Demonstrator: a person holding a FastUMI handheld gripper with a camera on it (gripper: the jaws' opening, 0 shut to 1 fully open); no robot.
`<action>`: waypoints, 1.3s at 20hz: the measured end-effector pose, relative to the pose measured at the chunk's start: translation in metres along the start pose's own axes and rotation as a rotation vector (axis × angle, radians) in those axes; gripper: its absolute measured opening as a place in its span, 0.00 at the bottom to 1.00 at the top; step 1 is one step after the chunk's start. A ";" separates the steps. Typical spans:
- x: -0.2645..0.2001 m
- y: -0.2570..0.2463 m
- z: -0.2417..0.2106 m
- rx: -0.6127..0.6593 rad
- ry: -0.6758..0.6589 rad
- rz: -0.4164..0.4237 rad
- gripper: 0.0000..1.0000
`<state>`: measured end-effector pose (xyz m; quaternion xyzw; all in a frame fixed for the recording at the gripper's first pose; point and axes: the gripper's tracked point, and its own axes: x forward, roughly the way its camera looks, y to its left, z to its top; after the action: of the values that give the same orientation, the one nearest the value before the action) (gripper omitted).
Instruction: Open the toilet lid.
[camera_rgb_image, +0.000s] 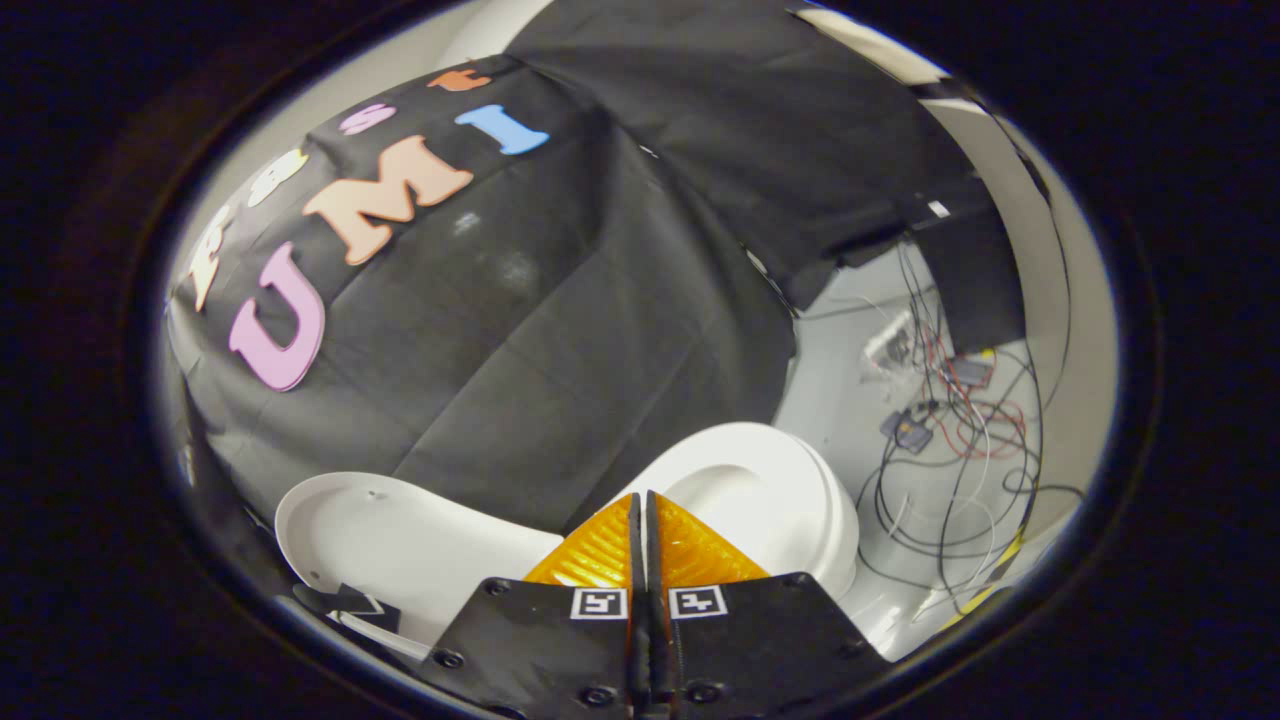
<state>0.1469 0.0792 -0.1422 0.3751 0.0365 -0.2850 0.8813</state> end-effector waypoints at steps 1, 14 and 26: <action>-0.002 0.015 0.010 -0.034 -0.020 0.021 0.01; -0.054 0.237 0.037 -0.518 -0.103 0.355 0.01; -0.106 0.349 -0.073 -0.804 -0.010 0.688 0.01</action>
<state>0.2544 0.3737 0.0589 -0.0035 0.0137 0.0555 0.9984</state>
